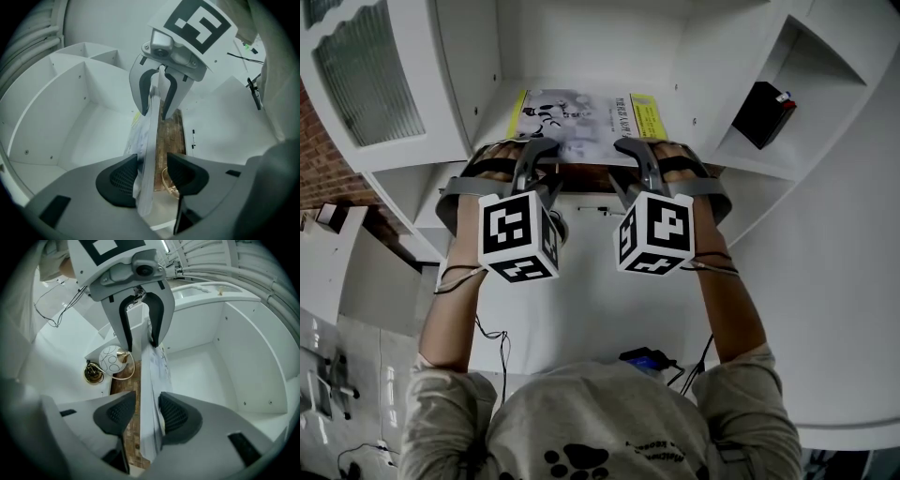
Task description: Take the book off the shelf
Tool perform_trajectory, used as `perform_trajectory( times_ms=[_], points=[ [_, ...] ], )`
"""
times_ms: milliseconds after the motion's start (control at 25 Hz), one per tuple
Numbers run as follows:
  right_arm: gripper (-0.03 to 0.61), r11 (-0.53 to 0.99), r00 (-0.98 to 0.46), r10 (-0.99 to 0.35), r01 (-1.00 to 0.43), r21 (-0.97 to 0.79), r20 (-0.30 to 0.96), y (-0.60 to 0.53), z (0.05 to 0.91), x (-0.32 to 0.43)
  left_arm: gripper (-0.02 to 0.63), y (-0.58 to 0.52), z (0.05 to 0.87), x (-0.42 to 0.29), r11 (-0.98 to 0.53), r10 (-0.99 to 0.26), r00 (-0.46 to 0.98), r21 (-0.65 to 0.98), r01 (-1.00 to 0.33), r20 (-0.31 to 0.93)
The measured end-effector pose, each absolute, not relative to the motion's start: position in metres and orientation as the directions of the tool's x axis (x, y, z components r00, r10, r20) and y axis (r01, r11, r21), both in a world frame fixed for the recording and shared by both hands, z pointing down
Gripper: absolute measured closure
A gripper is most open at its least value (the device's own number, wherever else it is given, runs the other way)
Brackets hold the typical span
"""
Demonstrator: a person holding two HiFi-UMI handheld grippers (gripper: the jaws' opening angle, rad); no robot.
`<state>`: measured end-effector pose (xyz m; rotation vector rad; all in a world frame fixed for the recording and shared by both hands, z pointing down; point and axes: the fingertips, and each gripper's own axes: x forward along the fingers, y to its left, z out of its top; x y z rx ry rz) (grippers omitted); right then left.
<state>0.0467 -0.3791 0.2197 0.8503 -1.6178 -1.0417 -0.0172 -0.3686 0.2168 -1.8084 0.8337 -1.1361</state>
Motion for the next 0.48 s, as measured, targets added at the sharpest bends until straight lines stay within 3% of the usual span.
perform_trajectory(
  times_ms=[480],
  points=[
    [0.414, 0.354, -0.26, -0.909, -0.069, 0.933, 0.326, -0.38, 0.216, 0.046, 0.424, -0.39, 0.211, -0.015, -0.276, -0.919, 0.319, -0.955, -0.105, 0.231]
  ],
)
